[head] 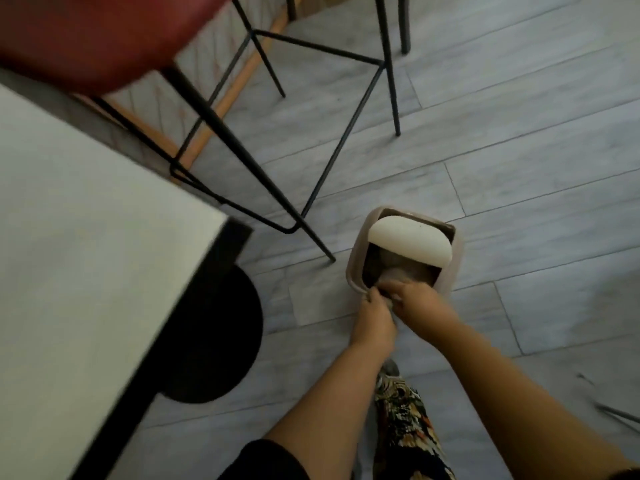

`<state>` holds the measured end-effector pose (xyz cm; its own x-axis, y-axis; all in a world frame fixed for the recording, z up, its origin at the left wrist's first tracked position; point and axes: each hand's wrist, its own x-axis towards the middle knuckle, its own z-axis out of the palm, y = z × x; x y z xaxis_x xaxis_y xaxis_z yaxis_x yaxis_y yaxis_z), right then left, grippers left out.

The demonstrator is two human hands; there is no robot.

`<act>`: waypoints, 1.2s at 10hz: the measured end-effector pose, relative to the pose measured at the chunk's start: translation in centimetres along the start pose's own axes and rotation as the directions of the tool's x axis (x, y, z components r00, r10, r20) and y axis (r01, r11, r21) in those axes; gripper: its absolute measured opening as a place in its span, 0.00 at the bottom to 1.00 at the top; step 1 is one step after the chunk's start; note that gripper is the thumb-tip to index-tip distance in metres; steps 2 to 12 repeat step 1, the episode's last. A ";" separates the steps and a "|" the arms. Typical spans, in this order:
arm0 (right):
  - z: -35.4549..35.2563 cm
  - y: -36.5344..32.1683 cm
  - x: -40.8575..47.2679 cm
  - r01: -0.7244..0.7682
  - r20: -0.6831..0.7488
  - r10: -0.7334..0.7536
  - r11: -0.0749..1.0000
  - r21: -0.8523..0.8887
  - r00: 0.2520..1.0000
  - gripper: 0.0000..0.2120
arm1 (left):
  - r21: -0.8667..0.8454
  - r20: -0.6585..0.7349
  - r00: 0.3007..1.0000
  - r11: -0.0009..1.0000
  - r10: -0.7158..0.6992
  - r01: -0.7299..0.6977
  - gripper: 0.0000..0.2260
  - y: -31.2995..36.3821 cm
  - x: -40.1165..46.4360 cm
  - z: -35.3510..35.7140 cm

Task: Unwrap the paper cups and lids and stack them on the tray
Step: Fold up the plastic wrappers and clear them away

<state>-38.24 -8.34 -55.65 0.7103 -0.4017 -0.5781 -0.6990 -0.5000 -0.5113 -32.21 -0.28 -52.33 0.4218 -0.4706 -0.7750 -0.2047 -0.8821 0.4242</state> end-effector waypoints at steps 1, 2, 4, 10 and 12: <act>-6.1 -3.2 -4.0 -0.003 -0.003 0.003 0.999 0.033 1.000 0.18 | -0.085 -0.046 0.999 0.996 0.010 -0.014 0.22 4.7 -5.4 -2.7; -6.1 -3.2 -4.0 -0.003 -0.003 0.003 0.999 0.033 1.000 0.18 | -0.085 -0.046 0.999 0.996 0.010 -0.014 0.22 4.7 -5.4 -2.7; -6.1 -3.2 -4.0 -0.003 -0.003 0.003 0.999 0.033 1.000 0.18 | -0.085 -0.046 0.999 0.996 0.010 -0.014 0.22 4.7 -5.4 -2.7; -6.1 -3.2 -4.0 -0.003 -0.003 0.003 0.999 0.033 1.000 0.18 | -0.085 -0.046 0.999 0.996 0.010 -0.014 0.22 4.7 -5.4 -2.7; -6.1 -3.2 -4.0 -0.003 -0.003 0.003 0.999 0.033 1.000 0.18 | -0.085 -0.046 0.999 0.996 0.010 -0.014 0.22 4.7 -5.4 -2.7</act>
